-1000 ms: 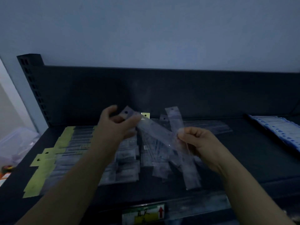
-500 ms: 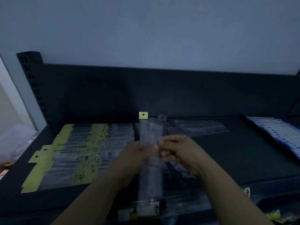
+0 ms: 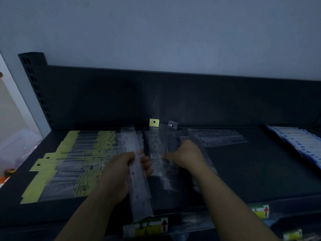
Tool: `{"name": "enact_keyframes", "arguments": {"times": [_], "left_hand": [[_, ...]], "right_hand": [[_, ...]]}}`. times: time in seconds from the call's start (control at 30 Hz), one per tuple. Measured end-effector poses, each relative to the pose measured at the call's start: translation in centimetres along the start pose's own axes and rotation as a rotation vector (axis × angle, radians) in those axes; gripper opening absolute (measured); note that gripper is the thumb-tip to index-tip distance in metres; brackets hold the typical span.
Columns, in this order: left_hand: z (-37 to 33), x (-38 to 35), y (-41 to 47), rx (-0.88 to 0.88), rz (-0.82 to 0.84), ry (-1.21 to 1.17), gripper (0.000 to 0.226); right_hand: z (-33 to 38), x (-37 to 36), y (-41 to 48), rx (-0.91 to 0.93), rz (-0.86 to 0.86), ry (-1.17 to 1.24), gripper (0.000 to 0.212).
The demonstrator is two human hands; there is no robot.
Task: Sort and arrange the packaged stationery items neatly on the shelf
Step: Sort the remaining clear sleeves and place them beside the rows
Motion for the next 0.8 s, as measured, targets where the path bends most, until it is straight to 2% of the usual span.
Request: {"name": "enact_keyframes", "arguments": {"times": [0.17,0.3,0.5,0.63,0.67,0.73,0.8], "left_hand": [[0.4,0.2,0.2,-0.005,0.007,0.018,0.024],[0.6,0.4,0.3,0.006,-0.017,0.042,0.024],[0.8,0.3,0.6,0.019,0.016,0.051,0.027],[0.6,0.5,0.5,0.006,0.019,0.044,0.026],[0.7,0.6,0.5,0.007,0.018,0.042,0.026],[0.8,0.6,0.5,0.009,0.025,0.042,0.027],[1.0,0.5,0.6,0.013,0.029,0.060,0.028]], "right_hand": [[-0.5,0.3,0.3,0.020,0.020,0.088,0.030],[-0.1,0.9,-0.3,0.100,-0.028,0.048,0.035],[-0.1,4.0,-2.5,0.210,-0.210,0.109,0.031],[-0.6,1.4,-4.2,0.122,-0.017,-0.075,0.032],[-0.6,0.7,-4.6,0.107,0.023,-0.115,0.038],[-0.5,0.2,-5.2,0.114,0.002,-0.192,0.067],[-0.6,0.4,-5.4,0.094,-0.026,-0.231,0.072]]}}
Point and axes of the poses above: each hand's wrist, its own y-axis towards the middle knuckle, its own x-axis out of the back of the hand, z = x × y, the point moved 9 cm from there along y, towards the middle knuckle, and after that the axes turned 8 degrees about z, right-handed, at the moved point
